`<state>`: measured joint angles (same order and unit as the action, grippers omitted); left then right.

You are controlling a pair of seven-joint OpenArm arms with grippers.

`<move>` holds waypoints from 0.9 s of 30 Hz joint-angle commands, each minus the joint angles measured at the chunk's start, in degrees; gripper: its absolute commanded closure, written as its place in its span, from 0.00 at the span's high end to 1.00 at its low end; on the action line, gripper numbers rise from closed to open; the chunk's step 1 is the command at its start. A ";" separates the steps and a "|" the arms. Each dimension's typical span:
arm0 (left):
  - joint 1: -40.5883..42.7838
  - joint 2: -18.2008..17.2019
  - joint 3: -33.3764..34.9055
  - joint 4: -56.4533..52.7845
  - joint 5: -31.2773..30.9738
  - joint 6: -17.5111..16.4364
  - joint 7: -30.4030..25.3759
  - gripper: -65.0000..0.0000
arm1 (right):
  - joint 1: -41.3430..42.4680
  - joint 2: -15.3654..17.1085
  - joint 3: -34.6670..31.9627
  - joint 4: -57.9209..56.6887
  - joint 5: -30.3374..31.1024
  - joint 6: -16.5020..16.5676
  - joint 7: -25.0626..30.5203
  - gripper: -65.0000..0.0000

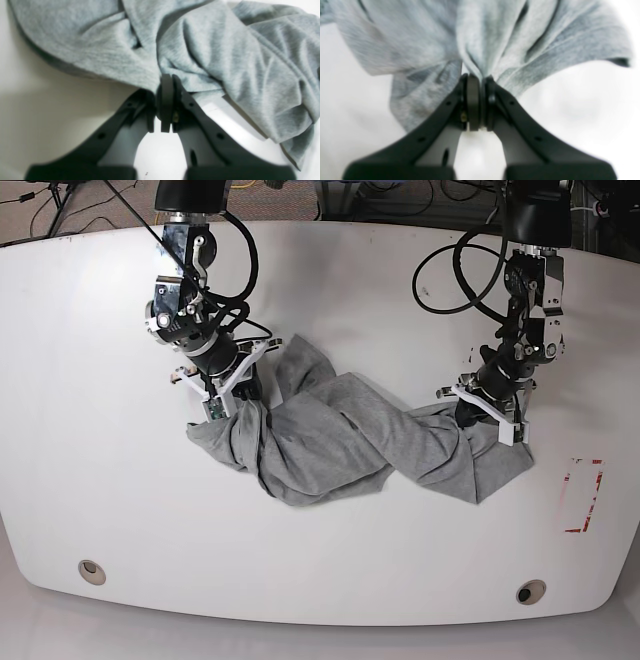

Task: Layout the t-shirt on the table in an organized manner, then fold the t-shirt properly
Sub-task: 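Lift the shirt with both grippers and shake it out above the table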

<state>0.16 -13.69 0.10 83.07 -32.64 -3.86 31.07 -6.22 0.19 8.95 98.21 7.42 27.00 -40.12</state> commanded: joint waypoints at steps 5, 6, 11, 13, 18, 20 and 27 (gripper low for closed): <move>0.50 -1.47 -0.23 5.59 -0.46 -0.32 -1.14 0.01 | -2.53 1.53 2.17 10.23 0.54 0.12 1.22 0.00; 0.76 -2.44 -0.23 7.17 -0.46 -0.32 -1.14 0.01 | -2.70 1.53 2.87 11.46 0.54 0.12 1.22 0.00; 0.85 -4.02 -0.23 10.95 -0.46 -0.76 -1.31 0.01 | -1.03 2.94 7.36 13.39 0.54 0.12 1.22 0.00; 0.58 -4.37 -0.14 11.57 -0.46 -2.34 -1.40 0.01 | 0.37 3.99 8.76 13.39 0.54 0.20 1.22 0.00; -3.20 -4.55 0.12 11.83 -0.10 -5.15 -1.14 0.01 | 3.62 7.51 10.43 13.30 0.62 0.38 1.13 0.00; -4.96 -4.46 0.21 11.83 -0.02 -5.50 -1.14 0.01 | 4.77 8.56 10.52 13.30 0.62 0.38 1.13 0.00; -12.60 -3.32 1.18 11.57 0.07 -5.50 -1.14 0.01 | 11.36 13.04 10.61 13.21 0.62 0.56 -0.98 0.00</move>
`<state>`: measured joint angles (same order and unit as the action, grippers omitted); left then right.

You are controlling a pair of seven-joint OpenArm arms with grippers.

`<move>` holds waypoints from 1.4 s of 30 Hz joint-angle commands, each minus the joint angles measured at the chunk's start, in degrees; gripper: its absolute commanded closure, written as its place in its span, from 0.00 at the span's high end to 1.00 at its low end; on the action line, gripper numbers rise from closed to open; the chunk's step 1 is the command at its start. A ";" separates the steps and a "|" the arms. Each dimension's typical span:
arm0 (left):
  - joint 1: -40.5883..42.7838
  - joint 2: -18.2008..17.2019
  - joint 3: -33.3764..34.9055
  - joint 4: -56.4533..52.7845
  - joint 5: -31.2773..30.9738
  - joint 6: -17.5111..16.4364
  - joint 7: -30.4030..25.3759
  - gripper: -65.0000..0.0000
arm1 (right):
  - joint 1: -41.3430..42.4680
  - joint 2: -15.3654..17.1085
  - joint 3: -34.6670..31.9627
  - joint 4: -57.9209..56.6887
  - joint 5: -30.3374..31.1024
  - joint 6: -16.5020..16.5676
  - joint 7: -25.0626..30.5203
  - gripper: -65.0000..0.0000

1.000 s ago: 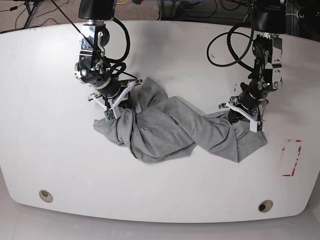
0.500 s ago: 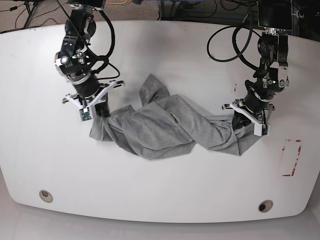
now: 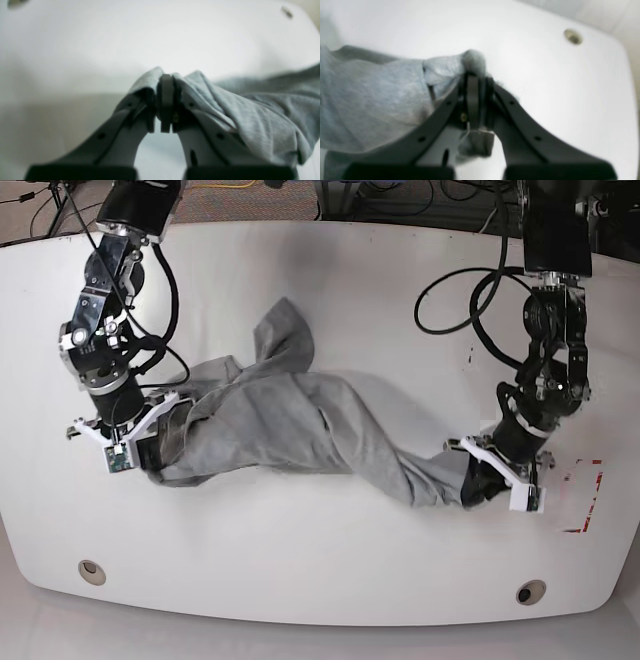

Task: Layout the t-shirt on the table in an organized manner, then fold the t-shirt properly
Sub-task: 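Lift the shirt with both grippers and shake it out above the table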

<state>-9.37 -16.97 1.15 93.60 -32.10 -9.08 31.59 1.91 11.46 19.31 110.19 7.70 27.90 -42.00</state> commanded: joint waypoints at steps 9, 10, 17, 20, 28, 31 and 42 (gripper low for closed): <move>-10.02 -0.21 0.48 1.30 -0.56 -0.28 -1.57 0.01 | 13.78 8.01 -0.10 -1.75 0.52 -0.25 -0.16 0.00; -10.90 -0.30 0.39 1.65 -0.56 -0.28 -1.48 0.01 | 15.54 9.15 -0.10 -2.63 0.60 -0.16 -0.16 0.00; -16.17 -2.15 0.13 5.87 -0.83 -0.28 2.56 0.01 | 26.70 13.72 -0.10 -5.71 0.60 2.65 -3.41 0.00; -17.93 -2.15 0.04 8.33 -0.74 -0.37 3.61 0.01 | 32.33 14.51 -0.19 -6.06 0.52 4.23 -6.66 0.00; -23.21 -1.97 -0.75 11.06 -0.56 -0.37 6.69 0.01 | 44.02 15.13 -0.19 -5.88 0.52 6.52 -14.13 0.00; -24.17 -1.97 -1.63 10.79 -0.47 -0.37 6.96 0.01 | 46.40 15.13 -0.19 -5.71 0.52 6.87 -16.16 0.00; -20.39 -3.29 -5.50 9.30 -0.74 -0.37 6.96 0.01 | 37.78 16.18 2.71 -5.71 0.60 7.48 -16.60 0.00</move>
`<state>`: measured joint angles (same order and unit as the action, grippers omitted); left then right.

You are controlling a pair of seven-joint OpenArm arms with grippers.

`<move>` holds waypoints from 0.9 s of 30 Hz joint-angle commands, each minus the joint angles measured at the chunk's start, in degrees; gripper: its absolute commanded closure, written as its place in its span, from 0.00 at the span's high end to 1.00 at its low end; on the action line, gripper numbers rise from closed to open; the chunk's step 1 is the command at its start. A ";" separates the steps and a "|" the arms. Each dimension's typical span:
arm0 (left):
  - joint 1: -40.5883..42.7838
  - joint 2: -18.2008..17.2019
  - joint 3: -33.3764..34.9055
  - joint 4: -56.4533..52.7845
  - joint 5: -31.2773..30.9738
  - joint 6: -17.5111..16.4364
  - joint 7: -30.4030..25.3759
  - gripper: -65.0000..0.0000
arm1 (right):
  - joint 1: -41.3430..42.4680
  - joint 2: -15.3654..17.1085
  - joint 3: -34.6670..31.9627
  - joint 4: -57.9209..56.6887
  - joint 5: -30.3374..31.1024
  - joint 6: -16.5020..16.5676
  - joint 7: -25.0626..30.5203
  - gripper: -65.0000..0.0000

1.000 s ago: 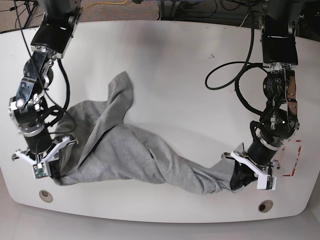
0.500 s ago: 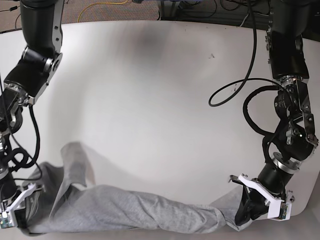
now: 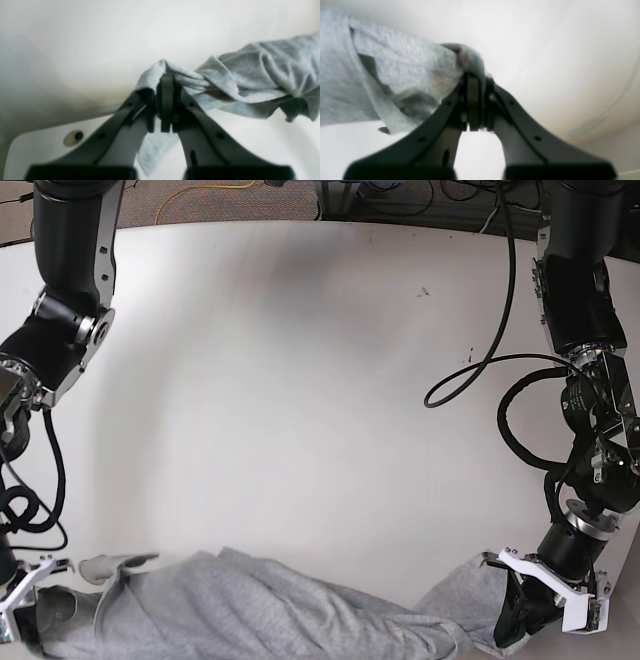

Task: Layout the t-shirt on the table in an organized manner, then fold the t-shirt properly
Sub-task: 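Lift the shirt with both grippers and shake it out above the table, then lower the shirt onto the table, holding it with both grippers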

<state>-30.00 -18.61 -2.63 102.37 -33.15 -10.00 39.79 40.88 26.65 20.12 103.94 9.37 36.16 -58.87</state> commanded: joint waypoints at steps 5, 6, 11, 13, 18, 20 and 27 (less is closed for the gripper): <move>6.04 -2.27 -3.04 0.62 0.14 -1.12 -1.24 0.01 | -9.98 -0.94 5.68 1.07 -0.88 -0.43 0.37 0.00; 7.19 -2.27 -3.21 0.71 0.14 -1.82 -1.24 0.01 | -11.74 -1.56 6.47 1.95 -0.88 0.01 0.37 0.00; 15.45 -2.00 -5.23 0.97 0.14 -3.67 -1.24 0.01 | -22.91 -7.80 9.99 8.02 -0.97 1.24 0.28 0.00; 18.35 -1.92 -5.41 0.97 0.14 -3.76 -1.24 0.01 | -26.69 -10.35 10.25 9.60 -0.97 1.24 0.28 0.00; 26.17 -0.69 -5.50 0.97 0.14 -3.85 -1.33 0.01 | -35.39 -16.24 10.43 10.92 -1.06 1.24 0.63 0.00; 28.90 -0.33 -5.59 0.89 0.14 -3.85 -1.42 0.01 | -38.47 -18.17 10.52 10.92 -1.06 1.24 1.77 0.00; 37.87 -0.25 -7.26 0.80 0.14 -3.93 -1.59 0.01 | -48.22 -23.27 10.08 10.74 -1.23 1.24 7.66 0.00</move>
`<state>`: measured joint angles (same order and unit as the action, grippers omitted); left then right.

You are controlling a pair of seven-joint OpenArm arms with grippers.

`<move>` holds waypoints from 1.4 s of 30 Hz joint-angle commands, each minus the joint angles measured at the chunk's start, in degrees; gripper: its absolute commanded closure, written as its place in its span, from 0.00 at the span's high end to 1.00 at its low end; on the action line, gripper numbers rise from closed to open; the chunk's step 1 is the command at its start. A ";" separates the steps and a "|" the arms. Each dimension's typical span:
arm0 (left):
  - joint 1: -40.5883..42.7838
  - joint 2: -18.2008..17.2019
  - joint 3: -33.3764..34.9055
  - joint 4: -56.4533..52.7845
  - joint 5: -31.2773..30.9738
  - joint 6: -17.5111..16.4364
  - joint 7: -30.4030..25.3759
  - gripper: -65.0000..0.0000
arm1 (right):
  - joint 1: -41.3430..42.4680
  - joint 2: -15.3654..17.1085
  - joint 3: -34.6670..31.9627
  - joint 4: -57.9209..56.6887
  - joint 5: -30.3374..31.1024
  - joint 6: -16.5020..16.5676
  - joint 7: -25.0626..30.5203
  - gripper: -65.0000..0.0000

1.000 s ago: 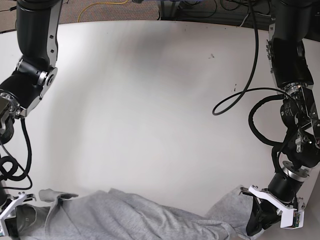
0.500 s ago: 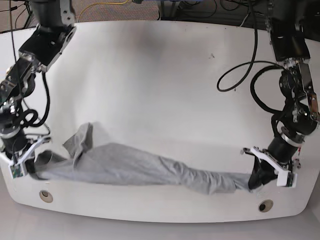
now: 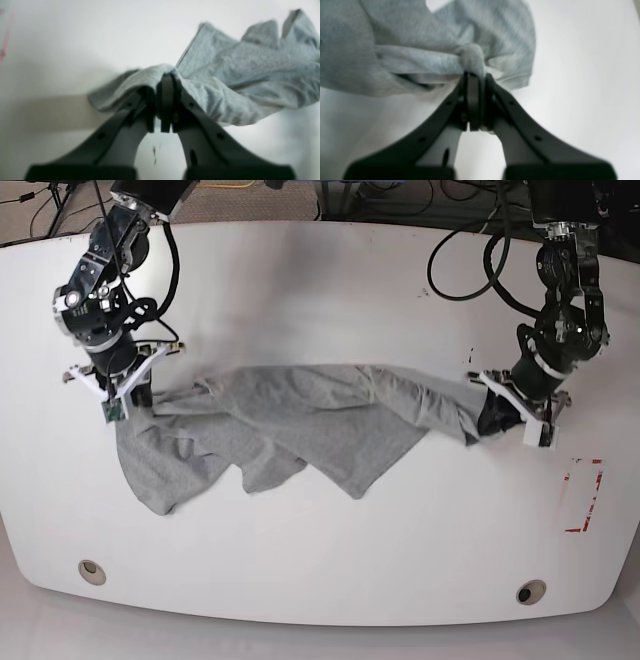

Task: Layout the t-shirt on the table in an organized manner, then fold the t-shirt properly
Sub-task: 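Lower the shirt onto the table, holding it with both grippers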

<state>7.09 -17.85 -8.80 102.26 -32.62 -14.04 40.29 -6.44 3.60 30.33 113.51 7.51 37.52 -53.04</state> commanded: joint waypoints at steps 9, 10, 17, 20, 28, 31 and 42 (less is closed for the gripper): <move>6.84 -1.27 -4.61 0.73 -0.39 -0.59 -2.01 0.01 | -6.18 -1.62 -0.13 1.08 0.62 -0.11 1.83 0.00; 7.37 -1.27 -4.96 0.73 -0.04 -1.56 -1.92 0.01 | -6.62 -1.62 -0.13 1.08 0.62 -0.11 1.83 0.00; 9.30 -1.45 -8.13 0.56 0.14 -4.81 -1.83 0.01 | -8.38 -1.53 -0.13 0.99 0.62 -0.11 1.83 0.00; 9.39 -2.33 -8.30 0.56 0.14 -4.99 -1.74 0.01 | -8.90 -1.53 -0.13 0.99 0.62 -0.11 1.83 0.00; 10.09 -3.12 -8.48 0.56 0.14 -4.99 -1.74 0.01 | -10.40 -1.53 -0.13 0.90 0.62 -0.11 1.83 0.00; 10.27 -3.91 -8.48 0.56 0.14 -4.99 -1.74 0.01 | -11.19 -1.53 -0.13 0.90 0.62 -0.11 1.83 0.00; 10.97 -4.18 -8.48 -0.06 0.05 -4.99 -1.74 0.01 | -11.98 -1.53 -0.13 0.90 0.80 -0.02 1.91 0.00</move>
<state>18.44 -21.26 -16.78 101.41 -31.94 -18.94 39.70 -18.76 1.61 30.02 113.47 7.73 37.54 -52.29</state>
